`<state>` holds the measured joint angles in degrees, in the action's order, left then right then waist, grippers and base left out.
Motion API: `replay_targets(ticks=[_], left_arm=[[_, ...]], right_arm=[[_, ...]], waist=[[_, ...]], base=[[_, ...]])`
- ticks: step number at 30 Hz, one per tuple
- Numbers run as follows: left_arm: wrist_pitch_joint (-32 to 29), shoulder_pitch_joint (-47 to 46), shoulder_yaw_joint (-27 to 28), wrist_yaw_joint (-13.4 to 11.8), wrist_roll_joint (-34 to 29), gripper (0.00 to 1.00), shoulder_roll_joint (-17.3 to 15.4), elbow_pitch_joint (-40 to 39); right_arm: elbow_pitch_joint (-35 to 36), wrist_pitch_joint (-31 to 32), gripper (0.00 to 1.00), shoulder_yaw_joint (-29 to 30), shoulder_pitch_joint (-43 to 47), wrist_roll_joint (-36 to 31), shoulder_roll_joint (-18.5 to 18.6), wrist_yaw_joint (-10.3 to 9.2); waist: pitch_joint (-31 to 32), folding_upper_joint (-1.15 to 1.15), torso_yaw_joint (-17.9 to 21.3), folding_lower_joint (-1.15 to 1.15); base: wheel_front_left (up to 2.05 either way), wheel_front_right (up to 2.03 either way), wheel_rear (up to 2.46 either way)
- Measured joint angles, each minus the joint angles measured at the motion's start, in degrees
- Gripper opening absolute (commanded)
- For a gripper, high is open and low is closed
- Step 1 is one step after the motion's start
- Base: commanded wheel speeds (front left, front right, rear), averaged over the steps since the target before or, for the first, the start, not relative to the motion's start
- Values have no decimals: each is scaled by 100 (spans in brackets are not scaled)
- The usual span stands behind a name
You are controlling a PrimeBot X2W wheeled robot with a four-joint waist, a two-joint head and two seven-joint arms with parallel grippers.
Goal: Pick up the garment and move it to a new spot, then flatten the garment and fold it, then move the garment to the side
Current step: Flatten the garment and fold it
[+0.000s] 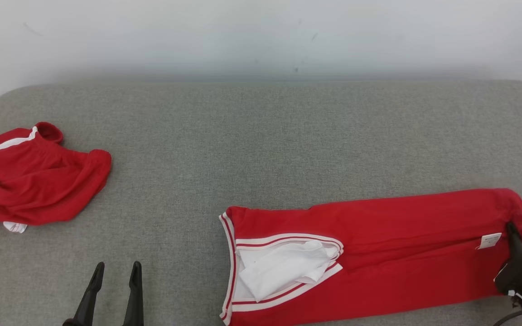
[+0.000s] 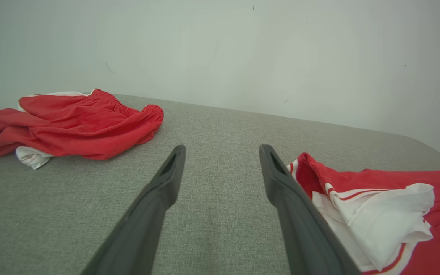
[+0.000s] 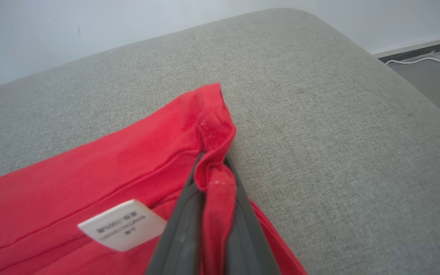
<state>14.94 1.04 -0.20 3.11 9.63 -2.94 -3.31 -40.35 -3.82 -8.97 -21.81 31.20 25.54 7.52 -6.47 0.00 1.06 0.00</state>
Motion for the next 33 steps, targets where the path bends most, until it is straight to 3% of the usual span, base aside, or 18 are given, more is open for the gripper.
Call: replay_targets(ticks=[5, 22, 27, 33], left_arm=[[0, 16, 31, -65, 60, 100, 1, 0], [0, 116, 8, -101, 127, 100, 3, 52], [0, 124, -5, -122, 165, 100, 3, 68], [0, 121, -100, -146, 194, 100, 4, 121]], right_arm=[[532, 126, 0, -171, -23, 342, -35, -1], [4078, 1371, 0, -1439, 830, 2543, -55, -3], [4547, 1570, 0, -1783, 971, 2829, -249, -4], [4614, 1638, 0, -2141, 955, 2855, -458, -4]], waist=[[27, 0, 78, 0], [232, 0, 125, 0], [273, 0, 31, 0], [314, 0, -114, 0]], base=[[0, 0, 0], [0, 0, 0], [0, 0, 0], [0, 0, 0]])
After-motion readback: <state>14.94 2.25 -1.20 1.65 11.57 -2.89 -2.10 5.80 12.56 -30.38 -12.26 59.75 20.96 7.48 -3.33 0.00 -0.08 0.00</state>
